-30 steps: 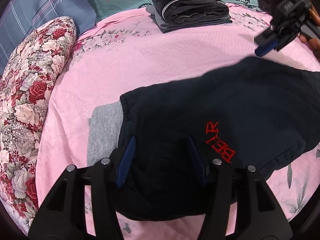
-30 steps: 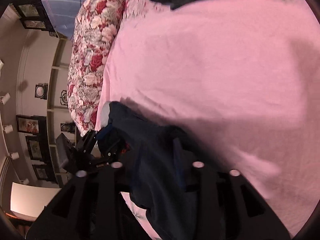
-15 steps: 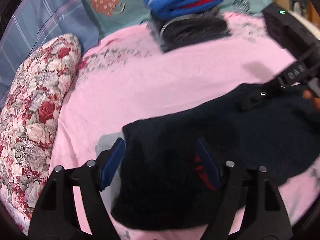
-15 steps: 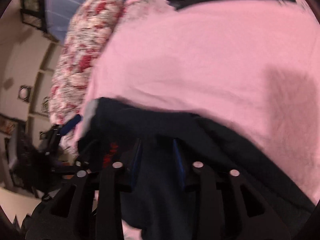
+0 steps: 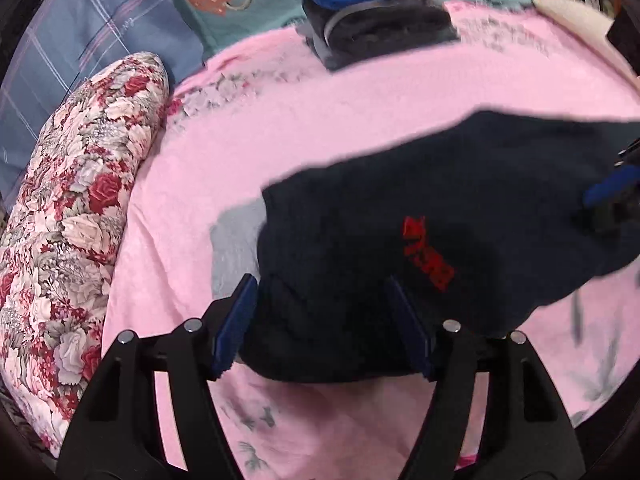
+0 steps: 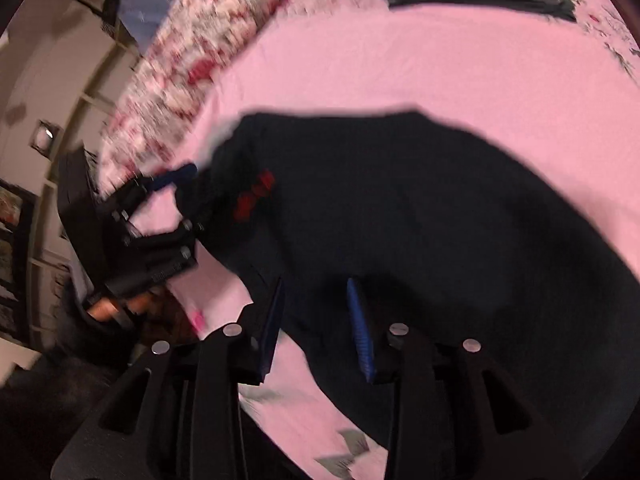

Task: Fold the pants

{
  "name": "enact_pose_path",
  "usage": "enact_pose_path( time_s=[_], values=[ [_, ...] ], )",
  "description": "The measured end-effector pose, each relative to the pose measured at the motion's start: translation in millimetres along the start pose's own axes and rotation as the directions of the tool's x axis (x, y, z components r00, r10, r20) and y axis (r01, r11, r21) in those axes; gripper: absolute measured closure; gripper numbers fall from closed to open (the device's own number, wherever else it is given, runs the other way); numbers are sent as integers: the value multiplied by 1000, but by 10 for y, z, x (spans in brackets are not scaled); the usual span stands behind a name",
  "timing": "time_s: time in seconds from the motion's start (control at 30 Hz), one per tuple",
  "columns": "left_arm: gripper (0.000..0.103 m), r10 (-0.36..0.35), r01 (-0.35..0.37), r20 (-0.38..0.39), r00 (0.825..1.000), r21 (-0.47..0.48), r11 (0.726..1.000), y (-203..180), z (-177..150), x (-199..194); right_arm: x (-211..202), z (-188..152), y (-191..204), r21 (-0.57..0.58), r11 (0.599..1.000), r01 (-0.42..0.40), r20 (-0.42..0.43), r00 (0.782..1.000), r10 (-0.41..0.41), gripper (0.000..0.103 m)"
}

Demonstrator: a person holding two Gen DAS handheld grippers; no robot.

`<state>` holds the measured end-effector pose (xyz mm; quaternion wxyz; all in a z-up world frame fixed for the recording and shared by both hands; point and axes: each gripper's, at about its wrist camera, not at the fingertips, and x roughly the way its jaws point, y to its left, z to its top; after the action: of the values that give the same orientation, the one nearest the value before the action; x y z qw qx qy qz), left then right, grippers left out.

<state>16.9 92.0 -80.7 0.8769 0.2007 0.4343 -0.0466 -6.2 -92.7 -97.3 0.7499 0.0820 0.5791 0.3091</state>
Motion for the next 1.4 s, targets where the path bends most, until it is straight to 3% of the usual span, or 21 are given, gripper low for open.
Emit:
enact_pose_path(
  time_s=[0.07,0.13,0.2,0.27,0.33,0.37,0.4,0.47,0.53,0.63,0.7,0.77,0.87,1.0,1.13,1.23,1.27,1.33,1.37,1.4],
  values=[
    [32,2,-2,1,1000,-22,1000,18,-22,55,89,-75,-95,3,1000,-16,44,999,16,70],
    [32,10,-10,2,1000,-49,999,70,37,44,-1,-105,-152,49,998,-47,70,997,43,70],
    [32,27,-27,5,1000,-40,999,80,47,18,-141,-193,-67,17,999,-43,114,993,41,69],
    [22,37,-37,0,999,-29,999,112,0,78,-154,-282,-72,3,1000,18,120,993,-19,69],
    [12,51,-50,7,999,-43,998,172,-25,139,-94,-338,-290,62,998,-32,122,992,24,74],
    [11,41,-40,5,999,-66,997,228,-14,159,-131,-352,-343,75,996,-58,134,990,47,72],
    [13,28,-28,-3,1000,-92,995,256,2,141,-220,-392,-367,86,994,-67,157,986,53,70],
    [34,14,-13,10,1000,-84,996,208,28,50,-547,-525,-376,65,998,-23,236,972,7,70],
    [44,11,-9,32,999,-51,999,82,78,-112,-955,-698,-468,89,996,19,318,947,-46,69],
    [42,-60,62,110,992,-9,998,-164,233,-462,-1652,-1132,-837,250,949,194,425,859,-287,59],
    [39,-127,120,176,976,48,992,-433,361,-706,-2073,-1507,-1199,409,865,289,425,779,-461,58],
    [34,-184,163,217,959,110,980,-755,481,-863,-2369,-1908,-1563,558,768,314,376,729,-572,54],
    [34,-284,244,221,933,192,951,-1351,683,-942,-2486,-2375,-1870,677,696,241,345,732,-588,54],
    [34,-354,311,182,917,229,923,-1991,931,-797,-2354,-2597,-2096,700,701,134,371,771,-518,54],
    [34,-335,303,125,934,225,926,-2246,1004,-485,-2203,-2589,-2262,724,683,95,365,787,-497,54],
    [33,-298,280,62,952,208,937,-2261,911,-212,-2192,-2537,-2253,722,688,70,391,780,-489,54],
    [30,-300,281,71,951,199,939,-2198,882,-175,-2173,-2521,-2260,720,690,73,399,770,-498,55],
    [29,-273,256,77,959,180,950,-2056,850,-151,-2174,-2482,-2273,713,695,92,405,755,-516,78],
    [29,-262,247,74,962,168,954,-1966,836,-130,-2162,-2482,-2286,704,704,91,412,755,-510,86],
    [29,-251,237,71,965,155,959,-1869,807,-99,-2164,-2515,-2297,705,706,75,427,750,-506,86]
  ],
)
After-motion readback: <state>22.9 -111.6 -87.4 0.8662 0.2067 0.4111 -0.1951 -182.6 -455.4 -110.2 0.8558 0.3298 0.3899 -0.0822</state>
